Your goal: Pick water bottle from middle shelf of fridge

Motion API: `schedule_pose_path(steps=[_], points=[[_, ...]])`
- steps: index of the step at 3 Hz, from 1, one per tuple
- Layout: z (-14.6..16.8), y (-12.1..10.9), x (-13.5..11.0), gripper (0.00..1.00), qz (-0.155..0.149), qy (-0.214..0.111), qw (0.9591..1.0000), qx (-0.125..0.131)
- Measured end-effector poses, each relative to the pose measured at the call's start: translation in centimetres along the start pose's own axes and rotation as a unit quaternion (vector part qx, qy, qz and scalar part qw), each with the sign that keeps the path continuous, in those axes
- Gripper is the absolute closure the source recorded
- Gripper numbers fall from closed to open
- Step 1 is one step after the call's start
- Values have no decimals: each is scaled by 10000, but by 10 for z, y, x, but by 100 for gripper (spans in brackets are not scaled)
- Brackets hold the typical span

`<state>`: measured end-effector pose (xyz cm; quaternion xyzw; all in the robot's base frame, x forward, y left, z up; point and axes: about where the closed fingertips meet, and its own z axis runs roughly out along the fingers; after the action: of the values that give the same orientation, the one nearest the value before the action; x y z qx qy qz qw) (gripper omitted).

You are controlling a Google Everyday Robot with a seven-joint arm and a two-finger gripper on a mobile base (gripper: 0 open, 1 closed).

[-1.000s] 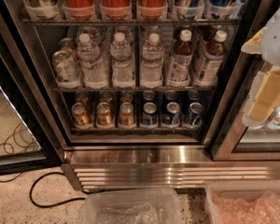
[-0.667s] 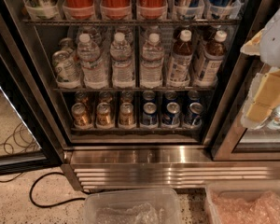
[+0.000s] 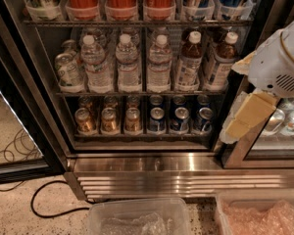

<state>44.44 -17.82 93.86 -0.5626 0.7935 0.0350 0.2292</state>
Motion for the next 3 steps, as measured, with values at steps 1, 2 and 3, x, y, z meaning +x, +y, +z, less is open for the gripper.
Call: schedule_pose_path(steps=[1, 2, 3], points=[[0, 0, 0, 0, 3, -2, 10000, 0], [34, -2, -20, 0, 764, -568, 9954, -85], [56, -4, -36, 0, 1089, -972, 9892, -148]])
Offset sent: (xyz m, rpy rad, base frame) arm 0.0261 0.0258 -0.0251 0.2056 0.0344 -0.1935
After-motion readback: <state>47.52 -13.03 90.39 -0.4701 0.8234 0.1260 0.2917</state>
